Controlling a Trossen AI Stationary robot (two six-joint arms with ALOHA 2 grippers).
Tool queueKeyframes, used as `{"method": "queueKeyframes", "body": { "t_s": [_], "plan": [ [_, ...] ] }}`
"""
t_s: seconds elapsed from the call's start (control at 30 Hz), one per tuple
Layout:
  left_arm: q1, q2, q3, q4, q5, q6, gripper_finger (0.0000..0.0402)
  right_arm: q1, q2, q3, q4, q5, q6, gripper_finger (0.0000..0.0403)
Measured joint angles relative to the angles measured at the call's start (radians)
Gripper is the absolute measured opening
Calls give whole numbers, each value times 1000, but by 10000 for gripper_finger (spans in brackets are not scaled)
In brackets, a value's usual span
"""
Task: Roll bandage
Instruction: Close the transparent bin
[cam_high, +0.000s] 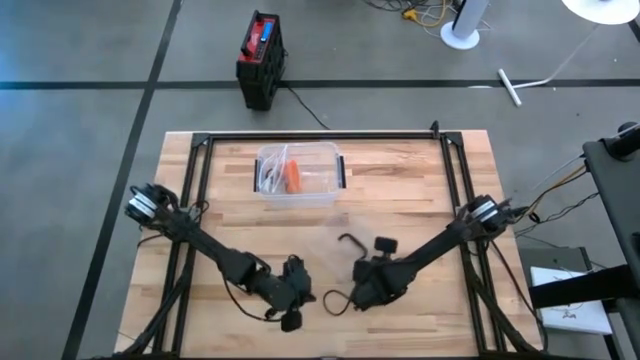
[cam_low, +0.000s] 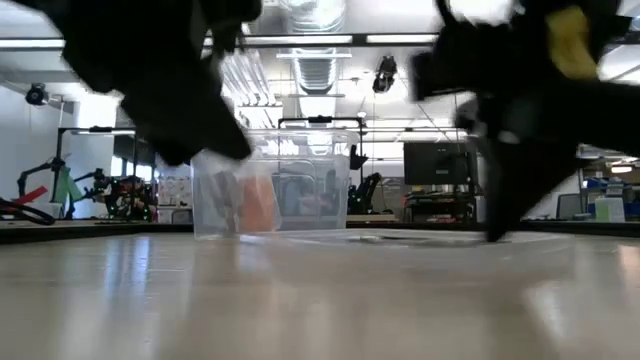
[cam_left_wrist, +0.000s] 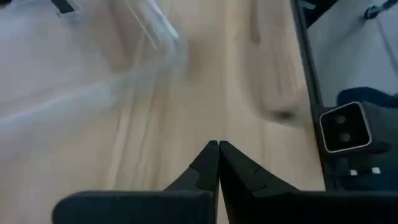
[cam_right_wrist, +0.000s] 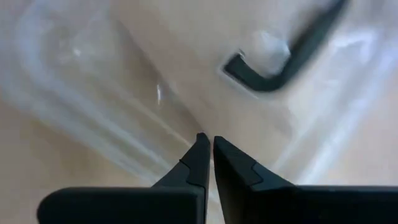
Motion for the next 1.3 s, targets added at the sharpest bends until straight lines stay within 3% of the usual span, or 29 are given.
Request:
{"method": "queueKeyframes", "body": {
  "t_s": [0.1,0.17,0.27,0.43,0.6,0.7,0.93,1.03,1.17,1.3],
  "plan": [
    [8,-18,37,-41,-78,82,2,3,-28,-4,-192,6,38,16],
    [38,-23,45,-47,-168,110,1,15,-52,-3,-215,34,53,16],
    [118,-20,39,-45,-209,138,2,49,-76,-3,-136,110,52,16],
    [239,-9,31,-44,-210,144,1,59,-60,-39,76,357,20,16],
    [280,-11,21,-45,-269,182,2,-22,-10,-80,82,441,111,9],
    [295,-6,1,-53,-286,172,1,-50,16,-87,102,412,91,3],
    [281,-8,-17,-41,-288,155,1,36,6,-71,241,89,-212,2],
    [272,5,-17,43,-282,163,4,108,-5,-47,211,20,-254,2],
    [271,50,-16,183,-236,200,1,190,-41,-8,139,15,-227,3],
    [266,119,-4,362,-181,245,3,253,-83,0,50,85,-59,4]
  ]
}}
